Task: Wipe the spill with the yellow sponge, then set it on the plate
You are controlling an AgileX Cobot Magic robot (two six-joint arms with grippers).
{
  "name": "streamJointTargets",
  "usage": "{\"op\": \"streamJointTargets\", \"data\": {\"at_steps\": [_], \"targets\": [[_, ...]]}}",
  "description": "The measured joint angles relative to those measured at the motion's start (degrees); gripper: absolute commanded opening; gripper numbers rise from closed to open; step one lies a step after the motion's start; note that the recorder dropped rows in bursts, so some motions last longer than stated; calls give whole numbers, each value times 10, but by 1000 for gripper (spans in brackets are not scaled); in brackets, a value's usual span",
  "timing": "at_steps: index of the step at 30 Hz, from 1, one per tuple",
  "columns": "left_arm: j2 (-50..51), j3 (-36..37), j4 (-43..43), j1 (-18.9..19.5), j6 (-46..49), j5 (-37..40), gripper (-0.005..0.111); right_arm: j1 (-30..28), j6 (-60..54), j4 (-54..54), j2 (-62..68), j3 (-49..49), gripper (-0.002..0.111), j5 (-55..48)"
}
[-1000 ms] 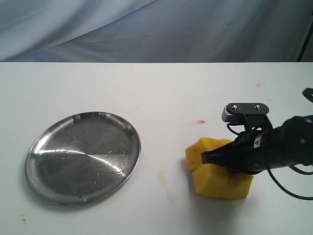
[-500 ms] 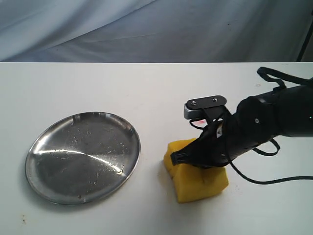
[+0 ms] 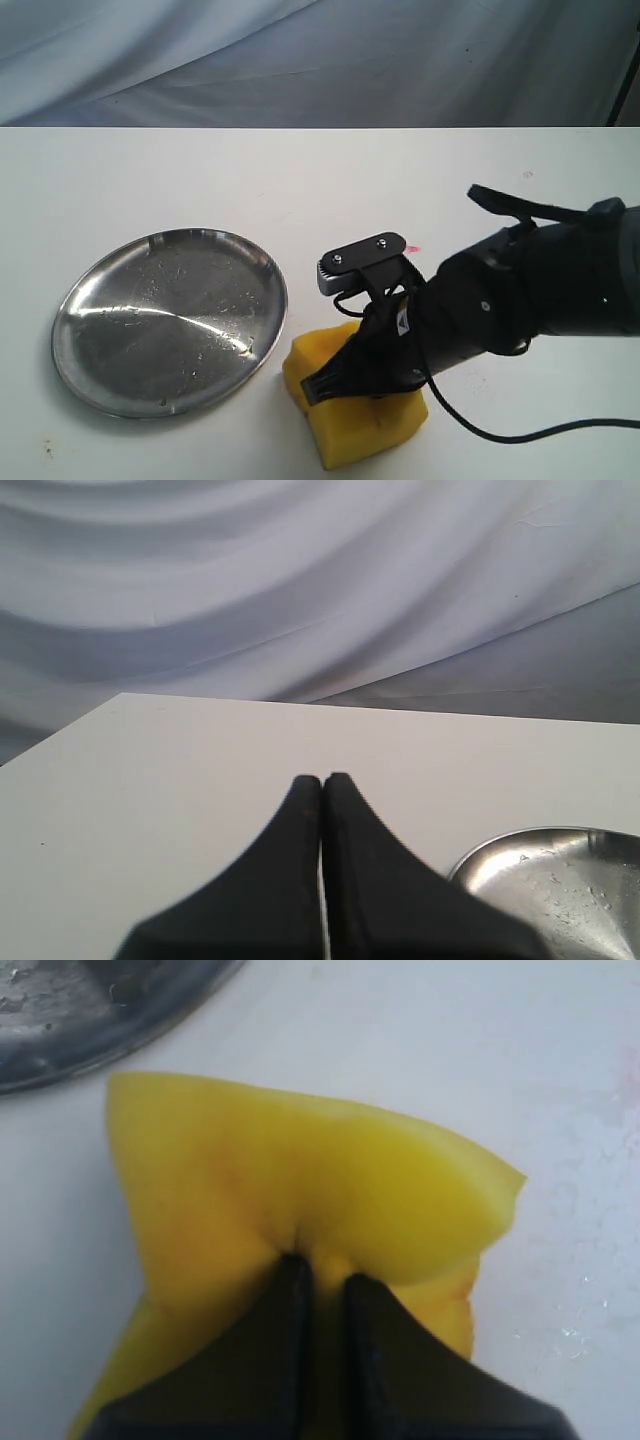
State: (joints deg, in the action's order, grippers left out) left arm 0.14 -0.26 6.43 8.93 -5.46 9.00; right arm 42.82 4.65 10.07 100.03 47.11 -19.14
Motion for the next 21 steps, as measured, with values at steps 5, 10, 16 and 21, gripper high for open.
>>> {"op": "streamJointTargets", "data": {"at_steps": [5,10,16,21], "targets": [[0,0,0,0,0,0,0,1,0,13,-37,-78,0,67],[0,0,0,0,0,0,0,-37,0,19,-82,-147,0,107],[0,0,0,0,0,0,0,-122,28,18,-97,-169,0,117],[0,0,0,0,0,0,0,-197,46,14,-97,-174,0,149]]}}
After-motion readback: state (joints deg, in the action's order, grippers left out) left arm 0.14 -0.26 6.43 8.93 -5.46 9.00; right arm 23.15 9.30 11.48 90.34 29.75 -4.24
